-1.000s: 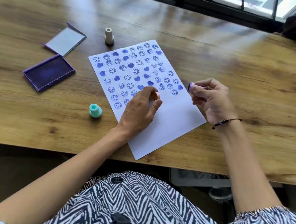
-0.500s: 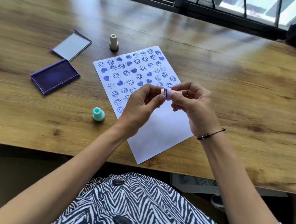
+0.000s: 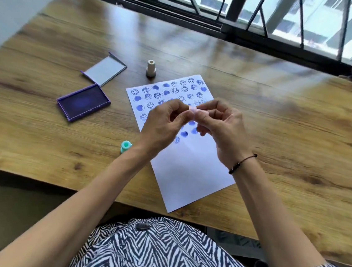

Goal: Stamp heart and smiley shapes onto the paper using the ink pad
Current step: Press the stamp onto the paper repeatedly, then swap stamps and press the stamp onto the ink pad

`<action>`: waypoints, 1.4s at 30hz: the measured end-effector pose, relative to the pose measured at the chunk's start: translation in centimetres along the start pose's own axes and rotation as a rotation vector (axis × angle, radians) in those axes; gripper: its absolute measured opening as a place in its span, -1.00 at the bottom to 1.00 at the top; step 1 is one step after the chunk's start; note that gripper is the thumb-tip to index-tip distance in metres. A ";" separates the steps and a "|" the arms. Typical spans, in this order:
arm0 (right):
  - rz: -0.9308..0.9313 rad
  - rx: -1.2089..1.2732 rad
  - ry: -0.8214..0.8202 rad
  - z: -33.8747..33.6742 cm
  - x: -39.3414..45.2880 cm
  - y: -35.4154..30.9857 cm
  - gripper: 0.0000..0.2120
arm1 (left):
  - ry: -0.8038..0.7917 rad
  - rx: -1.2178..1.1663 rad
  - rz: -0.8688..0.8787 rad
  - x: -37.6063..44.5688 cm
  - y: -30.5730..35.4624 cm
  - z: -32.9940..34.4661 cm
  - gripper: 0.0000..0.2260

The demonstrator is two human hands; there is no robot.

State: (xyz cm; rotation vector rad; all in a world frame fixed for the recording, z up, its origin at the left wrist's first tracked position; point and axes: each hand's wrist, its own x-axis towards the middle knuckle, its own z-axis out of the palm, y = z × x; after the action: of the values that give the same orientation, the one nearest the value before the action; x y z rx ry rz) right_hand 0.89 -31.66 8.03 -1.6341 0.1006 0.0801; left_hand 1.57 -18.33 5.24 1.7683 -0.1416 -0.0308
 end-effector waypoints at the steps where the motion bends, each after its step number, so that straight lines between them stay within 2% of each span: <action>1: -0.020 -0.080 -0.015 0.5 1.2 -0.3 -0.88 | 0.040 0.065 -0.016 0.7 0.1 -0.8 -0.80; 4: -0.178 -0.442 0.003 2.7 6.2 -0.9 -0.92 | 0.221 0.054 -0.055 2.1 0.7 -3.5 -0.69; 7: -0.328 -0.812 0.019 5.3 12.0 -0.7 -0.85 | 0.330 -0.041 -0.016 1.8 0.6 -5.9 -0.87; 12: -0.336 -1.240 -0.097 8.3 16.9 1.2 -0.76 | 0.417 -0.075 -0.086 -0.4 -1.8 -8.1 -0.74; 15: -0.322 -1.348 -0.124 8.8 17.0 0.9 -0.74 | 0.469 -0.111 -0.120 -1.5 -3.0 -8.4 -0.77; 18: -0.223 -1.428 -0.074 9.1 15.3 -0.5 -0.68 | 0.507 -0.116 -0.150 -2.4 -3.6 -8.7 -0.77; 20: -0.272 -1.396 -0.113 9.5 12.0 -1.5 -0.65 | 0.528 -0.115 -0.154 -3.0 -4.0 -9.1 -0.78; 22: -0.386 -1.305 -0.309 10.0 7.4 -1.6 -0.59 | 0.540 -0.110 -0.155 -3.7 -4.2 -9.4 -0.82; 25: -0.366 -1.269 -0.599 11.2 0.7 -0.4 -0.55 | 0.557 -0.099 -0.160 -4.8 -4.5 -9.9 -0.89; 27: -0.340 -1.342 -0.676 12.1 -1.4 0.8 -0.63 | 0.563 -0.107 -0.171 -5.6 -4.7 -10.3 -0.90; 30: -0.347 -1.241 -0.581 12.7 -1.5 1.4 -0.82 | 0.575 -0.151 -0.190 -6.9 -4.9 -10.8 -0.92; 32: -0.263 -0.944 -0.514 12.7 -0.7 1.0 -0.88 | 0.557 -0.196 -0.203 -7.9 -4.9 -10.9 -0.91; 34: -0.092 -0.563 -0.528 12.7 0.0 0.3 -0.93 | 0.498 -0.265 -0.209 -8.8 -4.8 -10.9 -0.90; 36: 0.025 -0.333 -0.553 12.9 0.4 0.1 -0.90 | 0.443 -0.315 -0.204 -9.4 -4.5 -10.8 -0.89; 38: 0.060 -0.246 -0.561 13.4 0.3 0.3 -0.87 | 0.446 -0.322 -0.195 -9.6 -4.2 -10.8 -0.87; 42: 0.042 -0.176 -0.575 14.3 0.0 1.0 -0.92 | 0.516 -0.284 -0.189 -9.9 -4.1 -11.1 -0.87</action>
State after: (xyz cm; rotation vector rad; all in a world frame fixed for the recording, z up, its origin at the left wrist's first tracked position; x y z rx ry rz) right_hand 0.87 -17.45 6.08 -1.7236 -0.3208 0.5991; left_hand -6.78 -5.59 2.92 1.4496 0.3871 0.2561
